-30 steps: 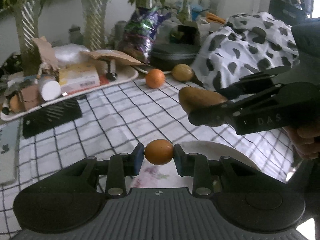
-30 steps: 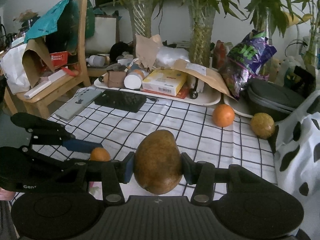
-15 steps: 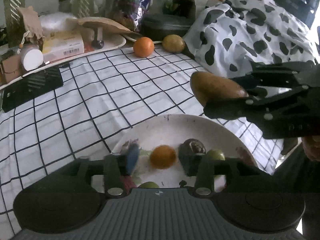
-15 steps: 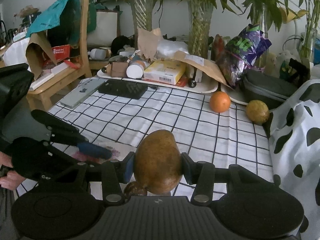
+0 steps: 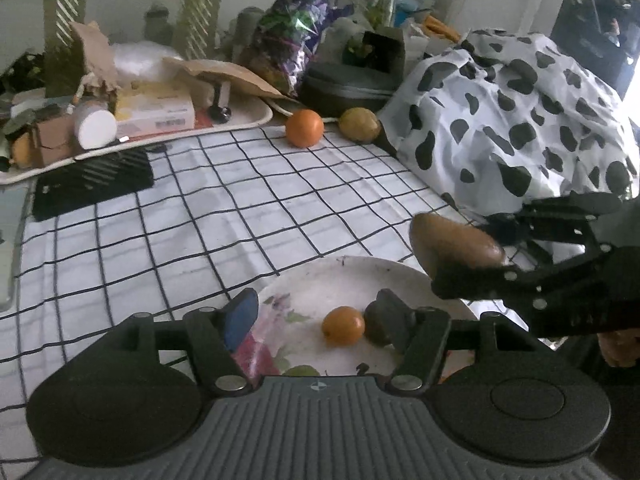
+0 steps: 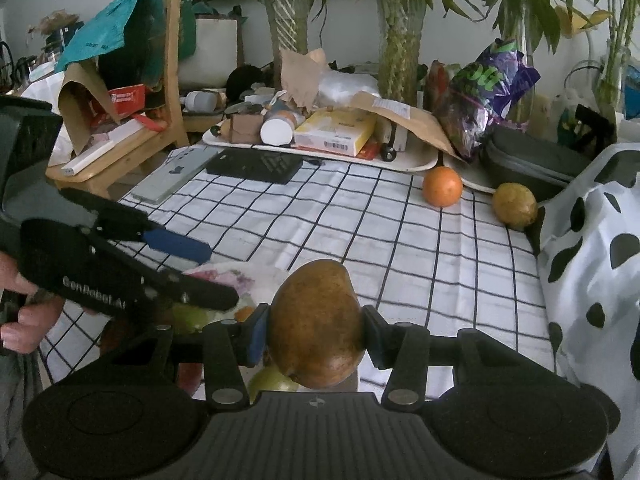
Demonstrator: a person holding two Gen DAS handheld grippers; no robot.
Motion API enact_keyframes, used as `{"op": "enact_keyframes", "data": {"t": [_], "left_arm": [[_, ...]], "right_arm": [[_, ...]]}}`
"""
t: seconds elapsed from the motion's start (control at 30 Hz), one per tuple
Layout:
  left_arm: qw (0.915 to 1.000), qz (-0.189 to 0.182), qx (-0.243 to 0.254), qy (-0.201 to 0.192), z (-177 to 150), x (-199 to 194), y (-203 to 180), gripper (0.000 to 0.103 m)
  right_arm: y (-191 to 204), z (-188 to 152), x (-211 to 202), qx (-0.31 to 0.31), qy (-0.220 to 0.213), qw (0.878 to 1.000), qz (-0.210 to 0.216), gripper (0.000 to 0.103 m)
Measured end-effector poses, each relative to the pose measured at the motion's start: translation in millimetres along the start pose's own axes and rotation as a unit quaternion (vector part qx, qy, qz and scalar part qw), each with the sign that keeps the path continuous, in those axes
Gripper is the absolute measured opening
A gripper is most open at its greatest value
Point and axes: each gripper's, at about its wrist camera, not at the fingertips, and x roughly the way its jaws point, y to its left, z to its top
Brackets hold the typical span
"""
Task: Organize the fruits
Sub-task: 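Release the kumquat on the plate with the left tool while the right tool sets down the mango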
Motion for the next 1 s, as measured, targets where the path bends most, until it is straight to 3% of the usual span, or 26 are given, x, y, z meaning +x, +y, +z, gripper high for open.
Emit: {"op": "enact_keyframes", "data": {"t": [0.5,0.93,1.0], "left_arm": [[0.9971,0.067,-0.012,-0.034,-18,-41,-10,0.064],[0.9961,0.081,-0.005,-0.034,-31,-49,-20,0.064],[0.996,0.082,-0.006,-0.034,-32,-50,-21,0.064]], "right_arm": [[35,-32,-17,-0.017,0.037,0.999,0.01,0.05],[56,-39,0,-0.033,0.085,0.996,0.007,0.053],[56,-39,-3,-0.033,0.077,0.996,0.004,0.089]]}}
